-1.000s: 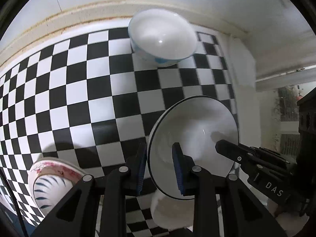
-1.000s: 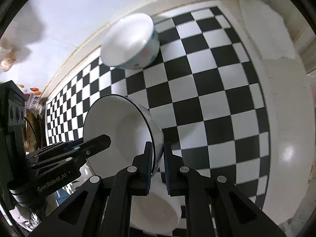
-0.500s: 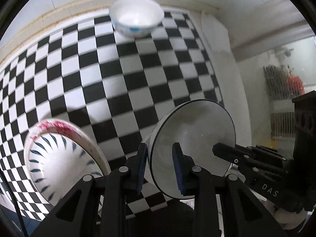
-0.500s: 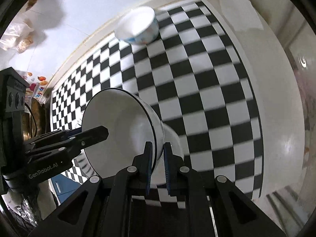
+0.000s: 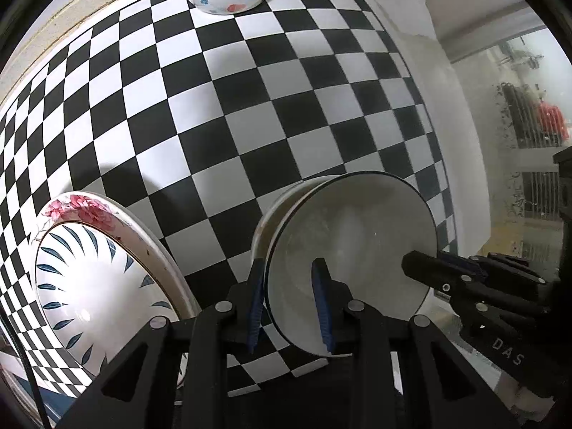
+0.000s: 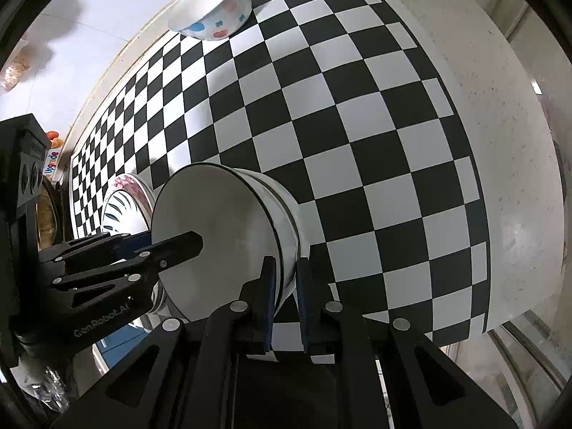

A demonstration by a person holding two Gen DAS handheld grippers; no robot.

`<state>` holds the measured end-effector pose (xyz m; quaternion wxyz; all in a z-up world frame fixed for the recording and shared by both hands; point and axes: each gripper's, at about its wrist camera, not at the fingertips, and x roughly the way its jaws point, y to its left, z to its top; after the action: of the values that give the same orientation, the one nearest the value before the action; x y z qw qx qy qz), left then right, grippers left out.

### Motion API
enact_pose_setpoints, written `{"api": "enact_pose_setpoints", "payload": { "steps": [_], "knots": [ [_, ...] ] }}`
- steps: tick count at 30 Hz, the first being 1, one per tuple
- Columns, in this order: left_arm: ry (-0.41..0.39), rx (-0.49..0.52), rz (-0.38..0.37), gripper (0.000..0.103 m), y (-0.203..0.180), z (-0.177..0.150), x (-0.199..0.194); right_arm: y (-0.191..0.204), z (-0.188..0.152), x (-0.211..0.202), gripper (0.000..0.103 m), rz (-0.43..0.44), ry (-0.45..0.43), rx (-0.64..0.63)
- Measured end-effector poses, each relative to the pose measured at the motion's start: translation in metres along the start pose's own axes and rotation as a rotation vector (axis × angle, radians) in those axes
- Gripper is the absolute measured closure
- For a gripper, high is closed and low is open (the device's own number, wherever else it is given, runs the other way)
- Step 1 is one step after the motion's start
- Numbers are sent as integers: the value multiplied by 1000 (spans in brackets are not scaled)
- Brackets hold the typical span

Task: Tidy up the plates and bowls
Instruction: 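Lower the held white bowl into the black-rimmed bowl with both grippers, then open both grippers and lift them off the nested bowls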

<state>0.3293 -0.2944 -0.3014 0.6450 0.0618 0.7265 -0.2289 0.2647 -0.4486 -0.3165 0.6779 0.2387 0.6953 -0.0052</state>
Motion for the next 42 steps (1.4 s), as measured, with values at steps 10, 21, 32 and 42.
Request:
{"api": "enact_pose_setpoints", "payload": {
  "steps": [10, 21, 32, 42],
  "knots": [
    [-7, 10, 40, 80, 1, 1, 5, 9, 3, 7, 90, -33, 35, -14],
    [3, 4, 34, 80, 7, -1, 2, 8, 11, 7, 90, -30, 66, -33],
    [-48, 2, 26, 80, 8, -5, -30, 10, 15, -3, 90, -11, 79, -47],
    [-182, -153, -60, 77, 50, 60, -92, 26, 71, -61, 65, 45, -41, -82]
  ]
}}
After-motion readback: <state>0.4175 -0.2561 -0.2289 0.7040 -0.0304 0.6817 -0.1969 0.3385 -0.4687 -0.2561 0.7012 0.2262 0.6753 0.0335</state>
